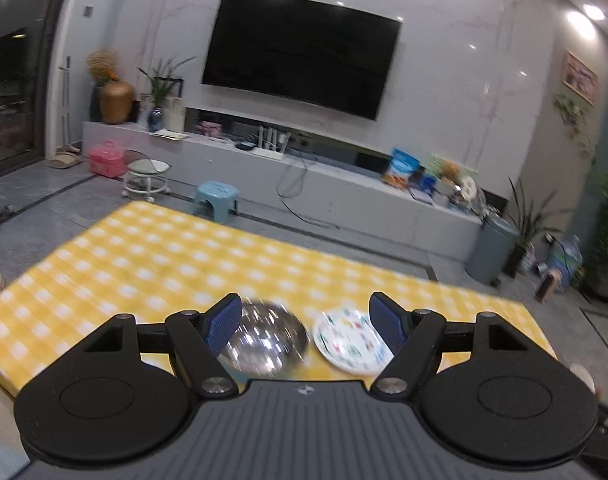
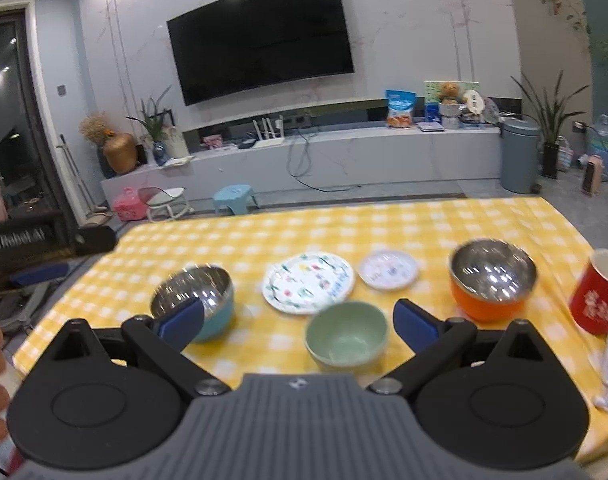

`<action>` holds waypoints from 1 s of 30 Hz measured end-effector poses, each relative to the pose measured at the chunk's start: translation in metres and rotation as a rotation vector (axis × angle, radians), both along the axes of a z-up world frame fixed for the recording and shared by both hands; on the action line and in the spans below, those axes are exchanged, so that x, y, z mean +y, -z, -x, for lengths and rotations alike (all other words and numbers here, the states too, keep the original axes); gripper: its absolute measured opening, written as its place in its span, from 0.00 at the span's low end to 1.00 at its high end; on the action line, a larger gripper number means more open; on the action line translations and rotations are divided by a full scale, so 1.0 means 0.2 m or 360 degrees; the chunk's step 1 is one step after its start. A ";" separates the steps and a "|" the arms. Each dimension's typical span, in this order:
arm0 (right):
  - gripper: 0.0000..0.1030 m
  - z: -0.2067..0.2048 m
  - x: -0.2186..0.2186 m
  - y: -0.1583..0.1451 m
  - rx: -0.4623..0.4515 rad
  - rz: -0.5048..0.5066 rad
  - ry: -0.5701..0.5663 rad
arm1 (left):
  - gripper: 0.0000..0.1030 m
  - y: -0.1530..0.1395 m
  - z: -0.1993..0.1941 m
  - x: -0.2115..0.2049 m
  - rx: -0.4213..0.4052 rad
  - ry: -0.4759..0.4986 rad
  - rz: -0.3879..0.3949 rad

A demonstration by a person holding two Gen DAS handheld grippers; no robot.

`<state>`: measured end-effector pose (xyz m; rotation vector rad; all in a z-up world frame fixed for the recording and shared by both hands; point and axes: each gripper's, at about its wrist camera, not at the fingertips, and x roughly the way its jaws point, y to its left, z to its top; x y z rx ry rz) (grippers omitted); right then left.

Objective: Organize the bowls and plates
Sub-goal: 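Reach both tools to the blue steel bowl and grip its rim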

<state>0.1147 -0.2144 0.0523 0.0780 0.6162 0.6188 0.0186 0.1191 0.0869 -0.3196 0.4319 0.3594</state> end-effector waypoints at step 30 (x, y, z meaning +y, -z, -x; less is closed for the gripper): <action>0.57 -0.64 0.88 0.48 0.0633 0.0070 -0.0303 | 0.37 0.69 -0.46 0.64 0.0448 -0.0227 0.0689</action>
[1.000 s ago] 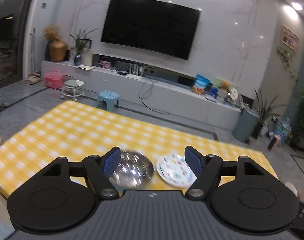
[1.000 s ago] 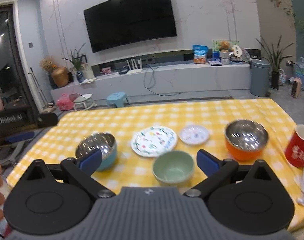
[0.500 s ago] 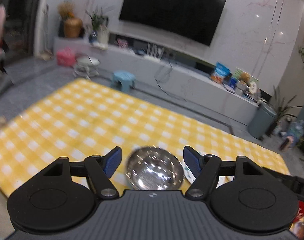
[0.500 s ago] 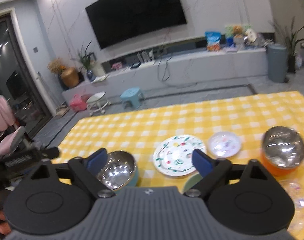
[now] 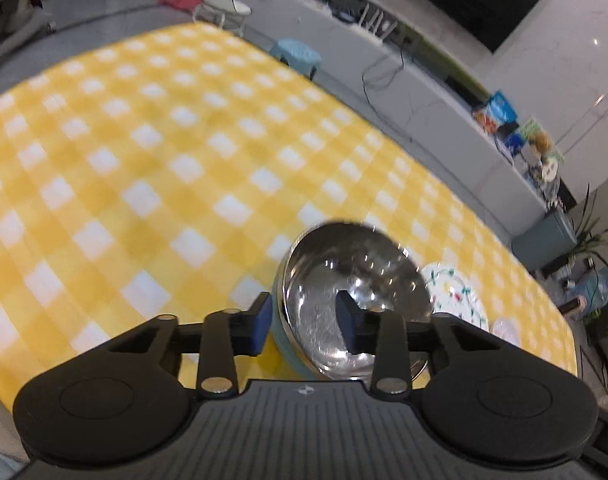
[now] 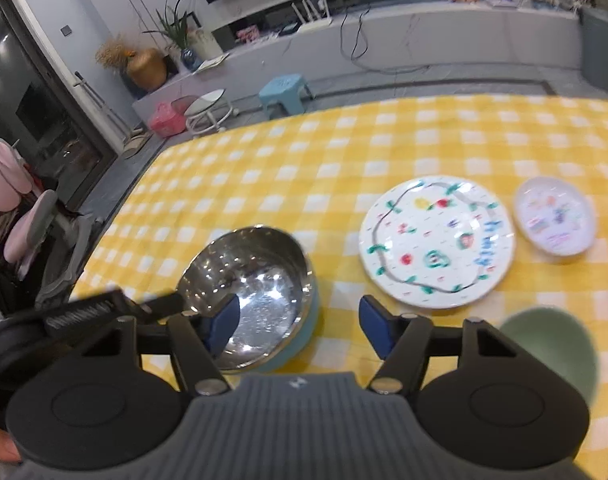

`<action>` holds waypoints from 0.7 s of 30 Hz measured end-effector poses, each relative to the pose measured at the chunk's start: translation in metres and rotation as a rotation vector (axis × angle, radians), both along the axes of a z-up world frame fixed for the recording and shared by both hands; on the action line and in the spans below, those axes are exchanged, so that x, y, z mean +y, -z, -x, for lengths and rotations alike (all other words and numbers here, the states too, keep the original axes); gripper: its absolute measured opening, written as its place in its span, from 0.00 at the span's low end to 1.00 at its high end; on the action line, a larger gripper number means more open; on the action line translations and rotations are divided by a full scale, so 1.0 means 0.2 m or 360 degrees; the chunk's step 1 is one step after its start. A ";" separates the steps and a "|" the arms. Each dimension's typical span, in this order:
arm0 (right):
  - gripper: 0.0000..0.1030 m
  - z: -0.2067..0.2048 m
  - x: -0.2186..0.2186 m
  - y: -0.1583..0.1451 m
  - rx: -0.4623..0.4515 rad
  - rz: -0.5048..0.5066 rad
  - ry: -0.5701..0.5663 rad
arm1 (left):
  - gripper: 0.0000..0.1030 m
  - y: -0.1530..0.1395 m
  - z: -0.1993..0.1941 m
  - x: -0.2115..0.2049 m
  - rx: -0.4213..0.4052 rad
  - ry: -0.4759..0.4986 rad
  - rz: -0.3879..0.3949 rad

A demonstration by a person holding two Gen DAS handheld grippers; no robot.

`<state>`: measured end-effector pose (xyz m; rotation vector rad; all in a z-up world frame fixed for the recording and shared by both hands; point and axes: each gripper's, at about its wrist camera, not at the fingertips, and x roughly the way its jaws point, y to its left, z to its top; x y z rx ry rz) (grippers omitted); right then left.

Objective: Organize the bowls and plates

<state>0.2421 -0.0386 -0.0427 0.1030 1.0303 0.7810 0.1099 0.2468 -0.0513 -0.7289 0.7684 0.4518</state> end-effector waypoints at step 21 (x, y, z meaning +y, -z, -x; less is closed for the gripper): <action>0.13 0.04 0.05 0.09 -0.0039 0.0034 -0.0017 | 0.09 -0.05 0.03 -0.03 0.0008 -0.0074 -0.0122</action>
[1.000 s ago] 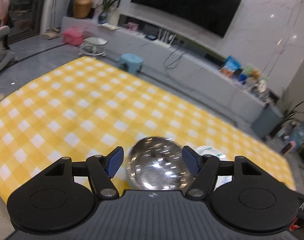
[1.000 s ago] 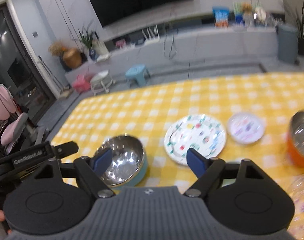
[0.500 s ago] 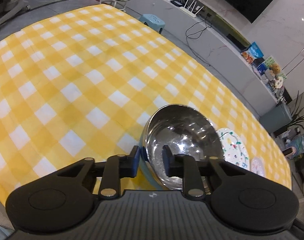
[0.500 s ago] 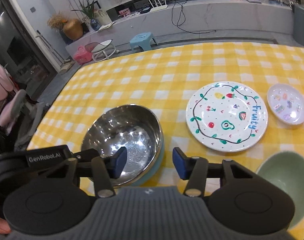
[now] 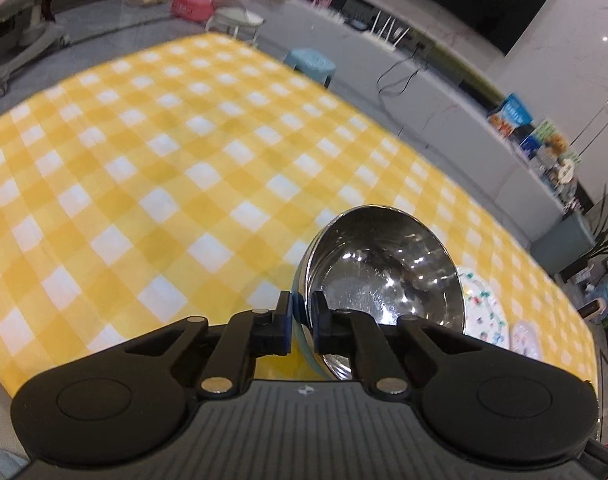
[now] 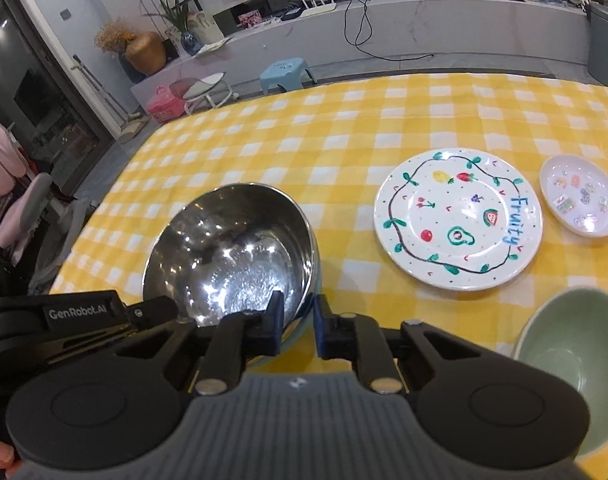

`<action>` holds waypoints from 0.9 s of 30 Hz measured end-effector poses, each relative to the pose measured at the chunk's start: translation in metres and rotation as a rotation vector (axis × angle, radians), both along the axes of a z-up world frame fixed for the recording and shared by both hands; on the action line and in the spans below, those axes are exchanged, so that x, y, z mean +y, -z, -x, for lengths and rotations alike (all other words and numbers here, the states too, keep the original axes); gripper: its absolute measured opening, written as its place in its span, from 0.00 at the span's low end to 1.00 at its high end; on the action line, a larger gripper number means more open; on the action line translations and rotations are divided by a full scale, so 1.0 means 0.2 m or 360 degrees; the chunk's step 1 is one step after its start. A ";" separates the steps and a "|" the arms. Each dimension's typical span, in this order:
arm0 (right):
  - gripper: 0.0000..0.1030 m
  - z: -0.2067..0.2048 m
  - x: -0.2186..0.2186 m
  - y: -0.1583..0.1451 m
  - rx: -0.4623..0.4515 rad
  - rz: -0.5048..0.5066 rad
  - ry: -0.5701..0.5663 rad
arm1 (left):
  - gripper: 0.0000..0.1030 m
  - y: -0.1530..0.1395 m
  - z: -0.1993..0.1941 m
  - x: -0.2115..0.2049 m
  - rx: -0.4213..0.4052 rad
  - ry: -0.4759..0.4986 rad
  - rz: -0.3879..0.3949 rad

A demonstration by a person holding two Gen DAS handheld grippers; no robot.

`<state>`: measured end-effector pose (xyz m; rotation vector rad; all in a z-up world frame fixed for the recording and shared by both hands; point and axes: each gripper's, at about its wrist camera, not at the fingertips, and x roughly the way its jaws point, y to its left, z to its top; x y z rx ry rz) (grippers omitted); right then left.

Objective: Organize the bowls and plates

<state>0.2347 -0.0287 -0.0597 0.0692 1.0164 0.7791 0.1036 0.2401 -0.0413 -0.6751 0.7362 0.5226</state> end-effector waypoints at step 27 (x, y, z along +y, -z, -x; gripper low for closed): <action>0.14 0.30 -0.67 -0.15 -0.0027 -0.0077 -0.0017 | 0.08 -0.13 0.10 -0.30 0.0039 0.0828 -0.0012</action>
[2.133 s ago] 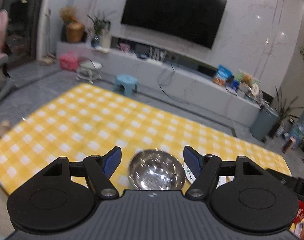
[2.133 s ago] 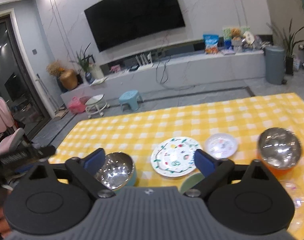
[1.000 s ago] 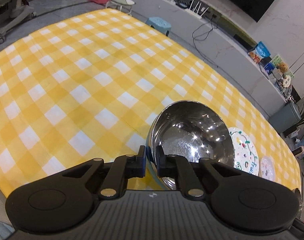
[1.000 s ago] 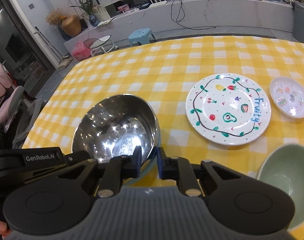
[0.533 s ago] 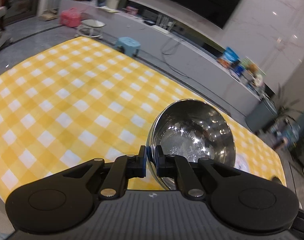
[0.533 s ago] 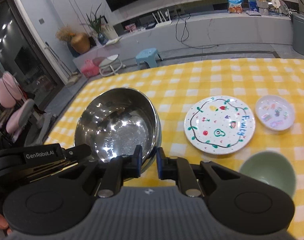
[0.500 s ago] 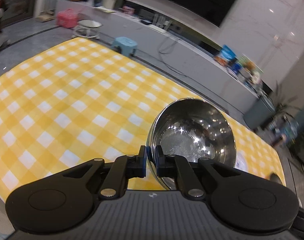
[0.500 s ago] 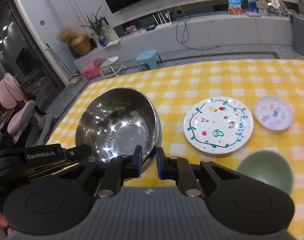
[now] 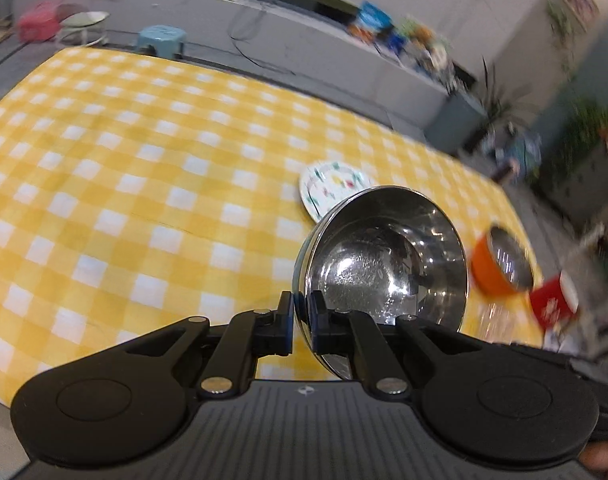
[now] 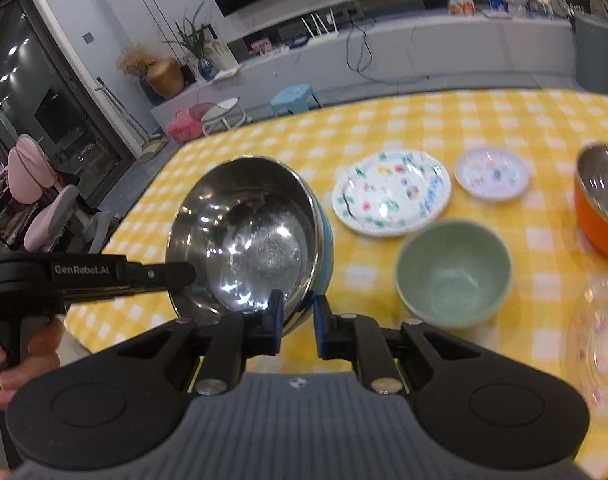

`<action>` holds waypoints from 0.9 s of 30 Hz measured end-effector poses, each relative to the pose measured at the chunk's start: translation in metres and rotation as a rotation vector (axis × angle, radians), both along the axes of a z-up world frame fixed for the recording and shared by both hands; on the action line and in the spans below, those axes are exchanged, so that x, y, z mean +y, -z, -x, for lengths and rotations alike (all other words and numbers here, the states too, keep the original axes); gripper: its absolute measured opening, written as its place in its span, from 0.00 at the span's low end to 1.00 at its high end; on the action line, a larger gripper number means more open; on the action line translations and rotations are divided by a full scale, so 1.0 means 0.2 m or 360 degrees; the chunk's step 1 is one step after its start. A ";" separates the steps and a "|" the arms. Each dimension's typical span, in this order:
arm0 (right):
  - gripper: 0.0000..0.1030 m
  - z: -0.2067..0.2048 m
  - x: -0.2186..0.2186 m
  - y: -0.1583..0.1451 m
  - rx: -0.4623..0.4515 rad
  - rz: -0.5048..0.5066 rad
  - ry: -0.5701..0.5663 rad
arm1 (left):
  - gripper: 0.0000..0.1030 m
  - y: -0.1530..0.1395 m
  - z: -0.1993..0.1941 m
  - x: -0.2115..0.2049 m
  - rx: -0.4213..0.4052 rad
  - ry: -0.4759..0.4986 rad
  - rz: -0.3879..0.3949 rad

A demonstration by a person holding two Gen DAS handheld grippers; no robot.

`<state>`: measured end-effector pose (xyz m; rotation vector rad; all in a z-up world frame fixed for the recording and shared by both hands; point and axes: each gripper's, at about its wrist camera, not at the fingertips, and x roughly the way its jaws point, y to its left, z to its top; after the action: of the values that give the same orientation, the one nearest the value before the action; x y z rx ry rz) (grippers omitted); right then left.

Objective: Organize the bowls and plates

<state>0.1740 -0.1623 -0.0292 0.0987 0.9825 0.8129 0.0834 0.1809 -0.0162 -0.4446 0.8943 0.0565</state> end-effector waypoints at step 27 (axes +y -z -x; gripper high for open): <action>0.28 0.02 -0.14 0.17 0.0259 0.0046 -0.0048 | 0.13 0.20 -0.06 -0.16 0.0347 0.0284 -0.0088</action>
<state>0.1692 -0.1896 -0.0626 0.1267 1.1513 0.8273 0.0957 0.1484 -0.0563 -0.3091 1.1411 -0.0348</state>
